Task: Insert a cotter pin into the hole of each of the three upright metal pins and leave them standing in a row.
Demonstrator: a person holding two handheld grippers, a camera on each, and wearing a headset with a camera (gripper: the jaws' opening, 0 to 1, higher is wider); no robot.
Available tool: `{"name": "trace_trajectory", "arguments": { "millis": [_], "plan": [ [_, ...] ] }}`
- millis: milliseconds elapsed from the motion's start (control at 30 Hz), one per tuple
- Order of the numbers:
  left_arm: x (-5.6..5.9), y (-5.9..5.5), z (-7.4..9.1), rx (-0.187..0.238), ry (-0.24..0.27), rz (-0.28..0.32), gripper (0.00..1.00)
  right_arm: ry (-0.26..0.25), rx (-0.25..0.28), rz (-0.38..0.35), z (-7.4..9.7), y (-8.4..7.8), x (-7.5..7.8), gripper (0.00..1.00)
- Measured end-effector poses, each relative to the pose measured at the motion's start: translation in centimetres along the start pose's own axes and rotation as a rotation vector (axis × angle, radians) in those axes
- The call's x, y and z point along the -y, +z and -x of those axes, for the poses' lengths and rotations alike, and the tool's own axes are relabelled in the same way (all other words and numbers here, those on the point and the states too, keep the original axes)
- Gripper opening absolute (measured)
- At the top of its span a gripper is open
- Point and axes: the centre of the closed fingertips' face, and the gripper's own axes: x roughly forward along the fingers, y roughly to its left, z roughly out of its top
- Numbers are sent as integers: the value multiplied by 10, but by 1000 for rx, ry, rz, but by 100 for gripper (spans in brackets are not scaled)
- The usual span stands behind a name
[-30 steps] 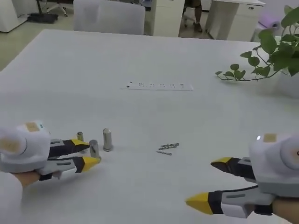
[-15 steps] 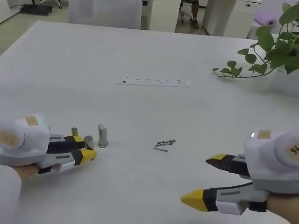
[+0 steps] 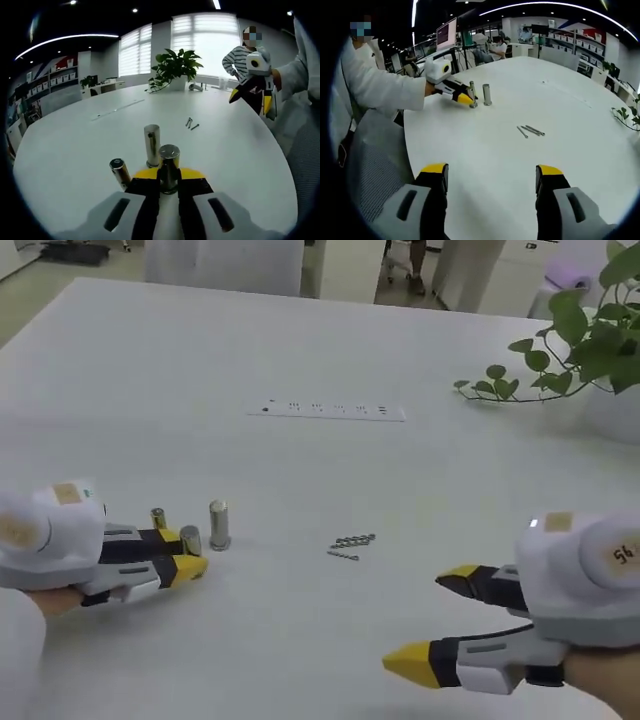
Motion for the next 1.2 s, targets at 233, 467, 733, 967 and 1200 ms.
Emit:
{"name": "trace_trajectory", "arguments": {
  "millis": [233,467,733,967,1200],
  "plan": [
    [15,2,-1,-8,-39,-25,10,-1,3,2,1,1,2,74],
    [30,8,0,-6,-63,-44,10,4,10,3,0,2,1,74],
    [52,14,3,-10,-94,-71,10,12,20,5,-1,2,-1,74],
    [73,16,1,-11,-123,-81,10,19,28,9,-2,2,-4,74],
    [92,12,-6,-12,-153,-83,10,23,34,11,-2,1,-6,74]
  ]
}}
